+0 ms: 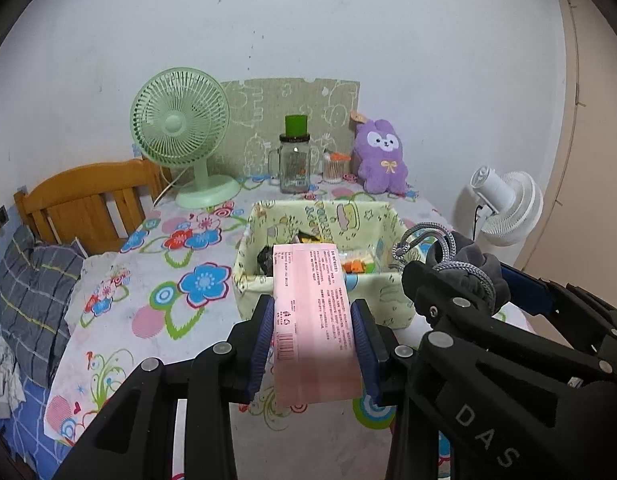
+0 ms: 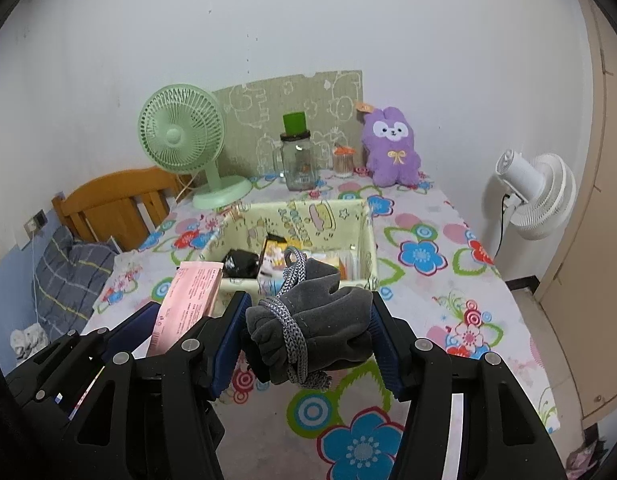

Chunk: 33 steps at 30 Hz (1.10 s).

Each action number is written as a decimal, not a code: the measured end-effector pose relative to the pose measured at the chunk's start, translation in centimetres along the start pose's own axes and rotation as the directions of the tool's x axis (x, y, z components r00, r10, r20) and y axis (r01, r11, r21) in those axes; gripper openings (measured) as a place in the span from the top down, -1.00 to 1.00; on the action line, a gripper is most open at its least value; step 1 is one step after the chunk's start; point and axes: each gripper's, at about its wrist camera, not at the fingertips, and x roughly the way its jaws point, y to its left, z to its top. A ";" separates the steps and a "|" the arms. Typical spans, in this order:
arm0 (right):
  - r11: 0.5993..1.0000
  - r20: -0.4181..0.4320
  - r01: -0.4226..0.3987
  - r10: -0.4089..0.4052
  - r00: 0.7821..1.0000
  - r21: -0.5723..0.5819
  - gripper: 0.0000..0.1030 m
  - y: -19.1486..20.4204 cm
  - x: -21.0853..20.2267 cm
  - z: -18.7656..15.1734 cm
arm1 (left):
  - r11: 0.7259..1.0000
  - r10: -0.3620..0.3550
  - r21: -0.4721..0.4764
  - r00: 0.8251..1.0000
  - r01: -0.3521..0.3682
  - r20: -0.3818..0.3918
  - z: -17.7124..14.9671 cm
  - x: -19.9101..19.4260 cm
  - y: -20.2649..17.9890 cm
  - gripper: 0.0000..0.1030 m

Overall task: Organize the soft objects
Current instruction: 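Lift the pink packet and grey glove up over the fabric box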

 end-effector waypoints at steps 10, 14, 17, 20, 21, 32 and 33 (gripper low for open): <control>1.000 0.024 -0.010 0.010 1.000 -0.007 -0.19 0.0 0.2 2.0 | 1.000 0.001 0.004 1.000 -0.002 0.028 1.8 0.0 -0.1 0.24; 1.000 0.030 -0.011 0.011 0.999 -0.009 -0.19 0.0 0.6 2.7 | 1.000 0.002 0.005 0.999 -0.003 0.034 2.4 0.4 -0.1 0.24; 1.000 0.031 -0.013 0.013 0.999 -0.009 -0.19 -0.2 1.1 3.1 | 1.000 0.001 0.003 0.999 -0.001 0.032 2.8 0.9 -0.1 0.24; 1.000 0.031 -0.012 0.012 0.999 -0.009 -0.19 -0.3 1.7 3.6 | 1.000 0.001 0.003 0.999 -0.001 0.032 3.2 1.4 0.0 0.24; 1.000 0.032 -0.011 0.011 0.999 -0.008 -0.19 -0.3 1.9 3.7 | 1.000 0.001 0.002 0.999 -0.001 0.033 3.2 1.4 0.0 0.24; 1.000 0.034 -0.009 0.009 0.999 -0.001 -0.19 -1.0 4.4 5.3 | 1.000 0.007 -0.006 1.000 -0.007 0.027 5.2 4.2 0.0 0.24; 1.000 0.035 -0.010 0.010 0.999 -0.001 -0.19 -0.9 4.2 5.2 | 1.000 0.008 -0.006 1.000 -0.008 0.027 5.4 4.6 -0.1 0.24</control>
